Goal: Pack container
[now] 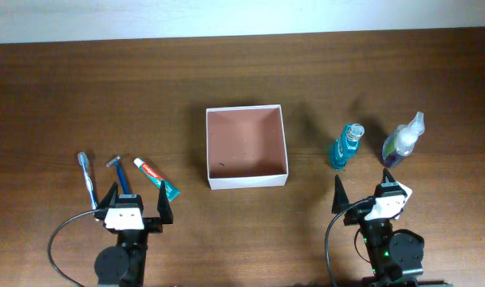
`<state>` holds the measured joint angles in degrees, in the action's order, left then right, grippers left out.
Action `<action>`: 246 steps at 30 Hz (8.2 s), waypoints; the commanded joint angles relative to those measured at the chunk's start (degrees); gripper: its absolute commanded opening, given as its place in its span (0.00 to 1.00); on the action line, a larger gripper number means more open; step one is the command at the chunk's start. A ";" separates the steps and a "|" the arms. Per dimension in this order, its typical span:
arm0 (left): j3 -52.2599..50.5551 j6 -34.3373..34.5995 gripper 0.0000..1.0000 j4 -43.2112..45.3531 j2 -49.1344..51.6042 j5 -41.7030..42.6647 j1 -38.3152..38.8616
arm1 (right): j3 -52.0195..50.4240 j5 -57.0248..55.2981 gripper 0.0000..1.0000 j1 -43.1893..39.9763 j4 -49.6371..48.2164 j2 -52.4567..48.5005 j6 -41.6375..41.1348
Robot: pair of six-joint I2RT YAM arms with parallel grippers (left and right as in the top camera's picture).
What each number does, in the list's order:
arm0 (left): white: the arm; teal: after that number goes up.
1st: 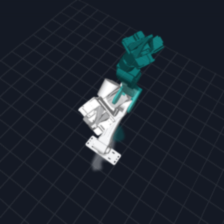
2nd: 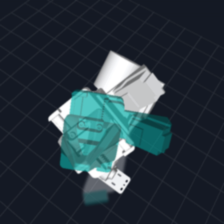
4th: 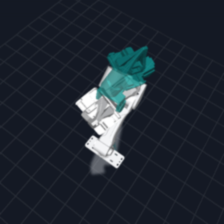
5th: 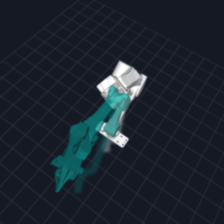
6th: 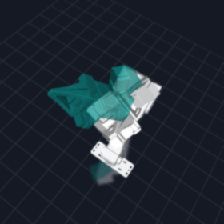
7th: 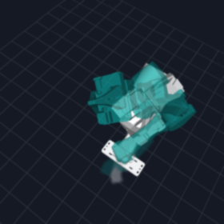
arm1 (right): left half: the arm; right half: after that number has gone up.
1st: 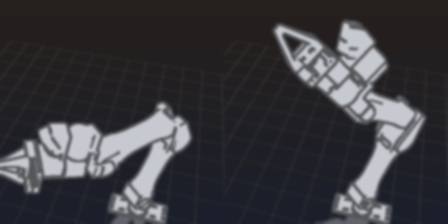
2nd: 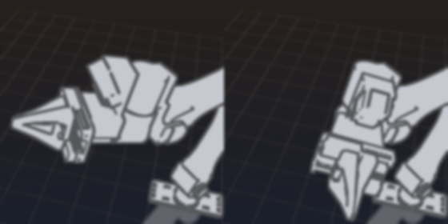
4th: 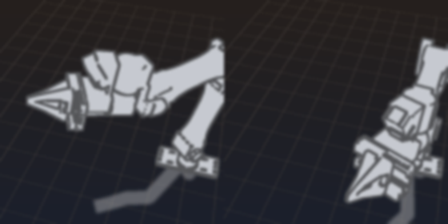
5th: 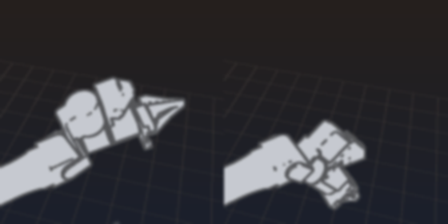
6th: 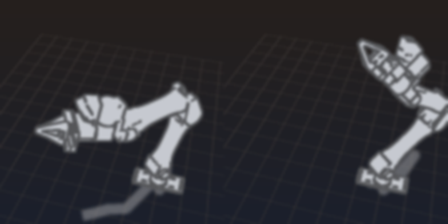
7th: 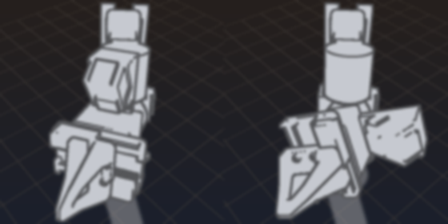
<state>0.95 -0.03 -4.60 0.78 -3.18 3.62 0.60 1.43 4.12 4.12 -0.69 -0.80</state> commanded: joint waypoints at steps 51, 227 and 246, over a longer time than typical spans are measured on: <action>67.04 3.43 0.99 -50.05 57.16 6.69 -0.02 | 90.36 2.69 0.98 -0.39 66.71 -80.61 -5.66; 66.60 3.41 0.99 -54.64 60.83 4.48 -0.02 | 118.66 -2.23 0.98 -21.33 85.42 -107.14 -7.96; 66.60 3.41 0.99 -54.64 60.83 4.46 -0.02 | 103.51 -0.94 0.98 -21.84 74.84 -115.14 -4.94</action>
<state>66.87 2.83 -59.18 61.63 1.52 3.62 106.45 -0.23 -17.23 80.29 -115.59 -6.76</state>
